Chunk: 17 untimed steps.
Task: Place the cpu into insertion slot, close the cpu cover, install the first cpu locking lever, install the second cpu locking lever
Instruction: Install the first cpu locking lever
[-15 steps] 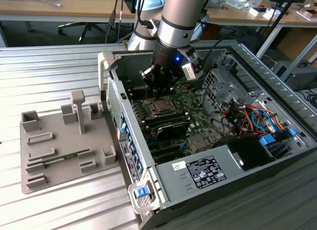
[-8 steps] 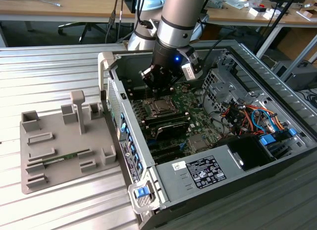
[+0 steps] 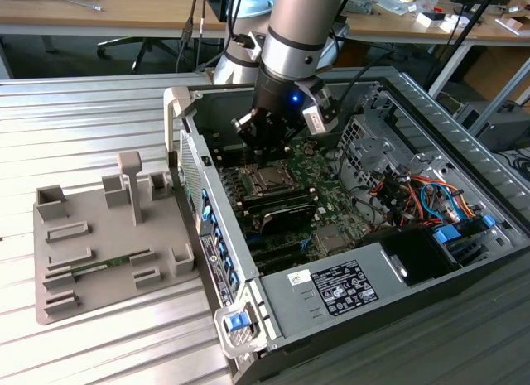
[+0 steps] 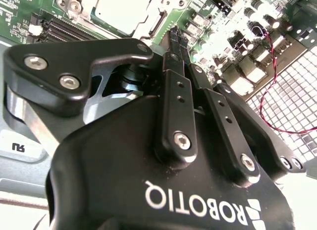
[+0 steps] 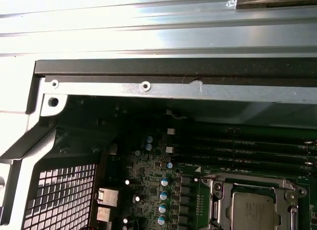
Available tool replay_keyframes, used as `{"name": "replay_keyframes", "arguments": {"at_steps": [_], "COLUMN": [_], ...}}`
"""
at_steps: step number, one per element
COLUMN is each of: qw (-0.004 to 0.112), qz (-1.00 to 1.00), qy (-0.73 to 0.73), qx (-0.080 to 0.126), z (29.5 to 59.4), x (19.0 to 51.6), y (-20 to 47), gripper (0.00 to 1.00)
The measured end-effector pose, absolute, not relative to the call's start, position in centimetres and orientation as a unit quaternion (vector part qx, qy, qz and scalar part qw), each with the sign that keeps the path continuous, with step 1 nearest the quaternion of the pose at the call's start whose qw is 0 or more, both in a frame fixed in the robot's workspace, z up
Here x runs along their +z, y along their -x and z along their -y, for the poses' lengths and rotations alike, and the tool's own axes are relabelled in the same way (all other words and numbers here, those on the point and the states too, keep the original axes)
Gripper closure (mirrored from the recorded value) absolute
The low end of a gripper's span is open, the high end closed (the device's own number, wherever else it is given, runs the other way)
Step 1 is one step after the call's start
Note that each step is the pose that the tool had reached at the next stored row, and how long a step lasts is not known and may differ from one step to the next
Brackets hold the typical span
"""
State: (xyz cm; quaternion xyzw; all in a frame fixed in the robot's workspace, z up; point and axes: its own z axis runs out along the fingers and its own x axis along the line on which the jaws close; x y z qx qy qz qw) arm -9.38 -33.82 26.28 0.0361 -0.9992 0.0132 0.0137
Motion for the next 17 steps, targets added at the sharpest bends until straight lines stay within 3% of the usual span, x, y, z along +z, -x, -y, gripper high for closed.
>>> {"name": "replay_keyframes", "arguments": {"at_steps": [17], "qw": [0.014], "qz": [0.999], "qy": [-0.036], "qx": [0.013], "z": [33.82], "x": [26.28], "y": [9.73], "gripper": [0.90]}}
